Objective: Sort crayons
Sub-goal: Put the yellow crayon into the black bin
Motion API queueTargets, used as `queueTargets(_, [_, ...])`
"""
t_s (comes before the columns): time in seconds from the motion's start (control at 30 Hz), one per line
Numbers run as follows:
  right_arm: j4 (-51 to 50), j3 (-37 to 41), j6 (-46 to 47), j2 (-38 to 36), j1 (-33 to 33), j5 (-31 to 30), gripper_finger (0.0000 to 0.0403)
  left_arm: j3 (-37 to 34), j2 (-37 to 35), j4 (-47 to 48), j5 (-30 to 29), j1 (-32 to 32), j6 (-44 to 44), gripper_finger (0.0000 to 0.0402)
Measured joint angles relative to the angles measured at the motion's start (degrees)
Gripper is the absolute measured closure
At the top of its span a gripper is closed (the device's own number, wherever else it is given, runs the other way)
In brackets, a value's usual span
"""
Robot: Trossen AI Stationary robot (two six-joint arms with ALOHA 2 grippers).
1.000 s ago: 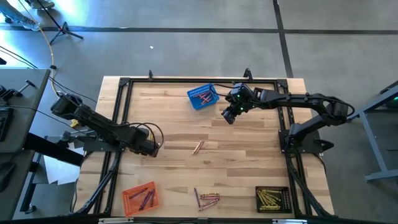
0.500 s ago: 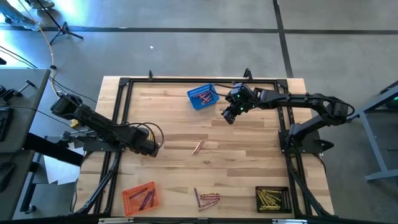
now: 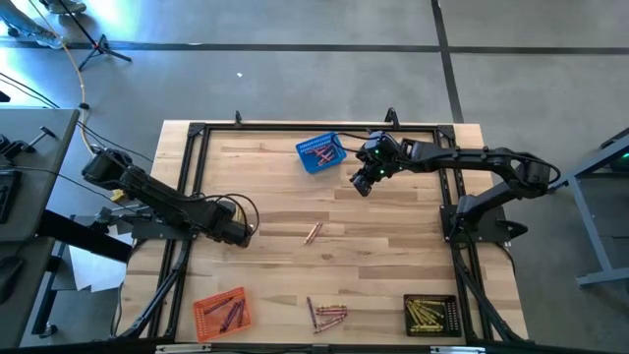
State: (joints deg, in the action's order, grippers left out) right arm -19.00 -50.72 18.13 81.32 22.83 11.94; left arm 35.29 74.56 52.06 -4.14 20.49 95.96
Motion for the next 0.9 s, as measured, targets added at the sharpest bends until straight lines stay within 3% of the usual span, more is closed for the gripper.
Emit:
queueTargets(0.5, [-0.02, 0.00, -0.15, 0.00, 0.00, -0.02, 0.0336, -0.02, 3.92, -1.38, 0.66, 0.00, 1.50, 0.0323])
queueTargets(0.77, [-0.07, 0.00, -0.17, 0.00, 0.00, -0.02, 0.0336, -4.02, 4.20, -9.31, 2.93, 0.00, 5.15, 0.0323])
queueTargets(0.9, [-0.06, 0.00, -0.15, 0.00, 0.00, -0.02, 0.0336, -4.13, 3.67, -9.03, 3.51, -0.34, 5.58, 0.0344])
